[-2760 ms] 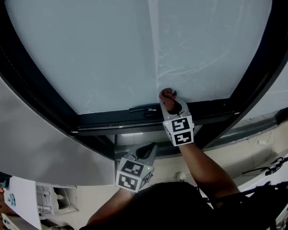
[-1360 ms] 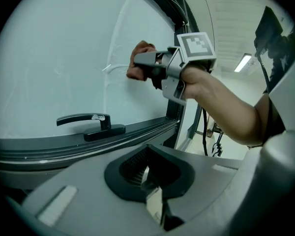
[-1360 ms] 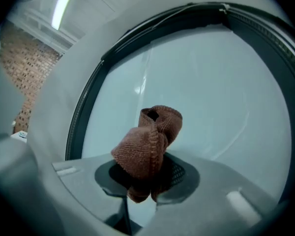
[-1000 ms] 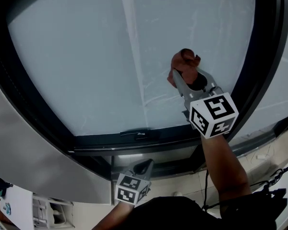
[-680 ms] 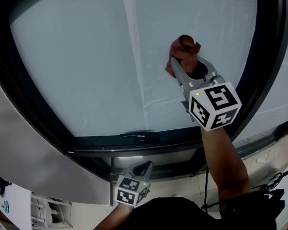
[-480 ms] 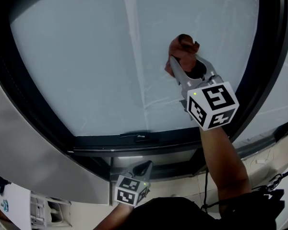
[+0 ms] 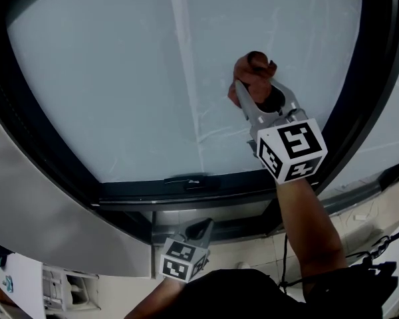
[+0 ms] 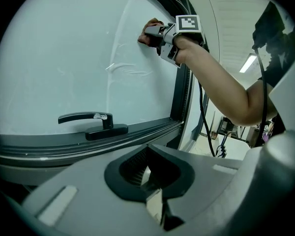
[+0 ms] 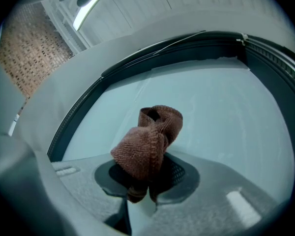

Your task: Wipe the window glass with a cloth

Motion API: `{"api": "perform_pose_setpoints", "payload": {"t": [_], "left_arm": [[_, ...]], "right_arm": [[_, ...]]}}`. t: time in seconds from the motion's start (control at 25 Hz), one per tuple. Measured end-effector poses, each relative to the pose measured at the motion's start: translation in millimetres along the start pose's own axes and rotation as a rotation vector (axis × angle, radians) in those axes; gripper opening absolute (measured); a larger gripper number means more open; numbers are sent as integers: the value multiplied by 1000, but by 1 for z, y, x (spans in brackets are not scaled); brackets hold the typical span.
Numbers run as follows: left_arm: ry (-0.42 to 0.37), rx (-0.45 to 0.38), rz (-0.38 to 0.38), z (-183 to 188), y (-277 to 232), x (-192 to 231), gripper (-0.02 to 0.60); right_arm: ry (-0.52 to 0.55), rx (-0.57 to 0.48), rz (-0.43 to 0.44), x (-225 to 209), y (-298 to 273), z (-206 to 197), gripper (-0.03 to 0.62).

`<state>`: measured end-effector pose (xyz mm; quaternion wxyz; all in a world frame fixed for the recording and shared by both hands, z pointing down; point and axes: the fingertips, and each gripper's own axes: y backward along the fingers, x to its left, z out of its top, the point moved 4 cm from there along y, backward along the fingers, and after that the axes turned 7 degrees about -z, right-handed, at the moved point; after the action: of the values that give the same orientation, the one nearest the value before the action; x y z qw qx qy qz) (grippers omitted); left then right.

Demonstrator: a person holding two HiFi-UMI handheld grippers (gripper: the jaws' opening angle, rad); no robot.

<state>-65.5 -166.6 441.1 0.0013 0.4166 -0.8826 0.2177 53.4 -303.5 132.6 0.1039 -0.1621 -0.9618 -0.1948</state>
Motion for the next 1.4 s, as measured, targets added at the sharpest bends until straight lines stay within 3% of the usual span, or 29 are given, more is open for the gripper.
{"api": "perform_pose_setpoints", "payload": {"t": [0.88, 1.4], "left_arm": [[14, 42, -42, -15, -6, -7, 17], [26, 52, -45, -19, -11, -9, 17]], "right_arm": [[-20, 77, -44, 13, 27, -71, 86], [22, 93, -89, 27, 48, -125, 86]]}}
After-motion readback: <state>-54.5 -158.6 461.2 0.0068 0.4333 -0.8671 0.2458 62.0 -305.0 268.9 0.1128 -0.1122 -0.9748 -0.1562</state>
